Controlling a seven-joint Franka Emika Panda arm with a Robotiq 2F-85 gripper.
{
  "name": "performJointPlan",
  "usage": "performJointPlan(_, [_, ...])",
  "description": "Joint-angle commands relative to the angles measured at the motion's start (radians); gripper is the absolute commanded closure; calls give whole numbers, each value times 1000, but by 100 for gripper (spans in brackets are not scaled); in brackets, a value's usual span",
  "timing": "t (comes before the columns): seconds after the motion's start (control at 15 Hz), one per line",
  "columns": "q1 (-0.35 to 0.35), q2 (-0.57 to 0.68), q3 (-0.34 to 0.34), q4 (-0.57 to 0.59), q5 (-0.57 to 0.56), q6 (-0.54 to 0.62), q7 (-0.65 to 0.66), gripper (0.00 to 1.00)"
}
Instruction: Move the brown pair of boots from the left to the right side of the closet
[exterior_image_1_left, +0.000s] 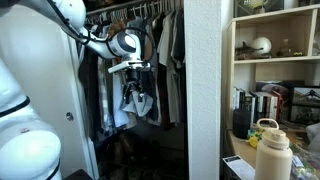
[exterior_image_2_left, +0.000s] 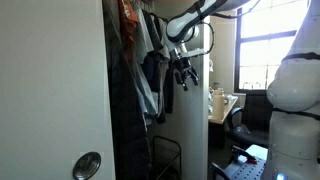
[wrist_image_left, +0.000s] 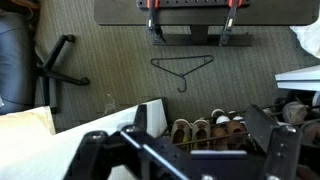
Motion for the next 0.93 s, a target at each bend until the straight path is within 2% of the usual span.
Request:
performJointPlan(0.0, [20, 2, -18, 2, -4, -2, 5, 0])
performJointPlan(0.27, [70, 90, 2, -38, 66, 93, -6, 0])
performJointPlan(0.47, [126, 216, 31, -33, 115, 195, -19, 0])
performJointPlan(0.87, [232, 541, 97, 112, 104, 340, -84, 0])
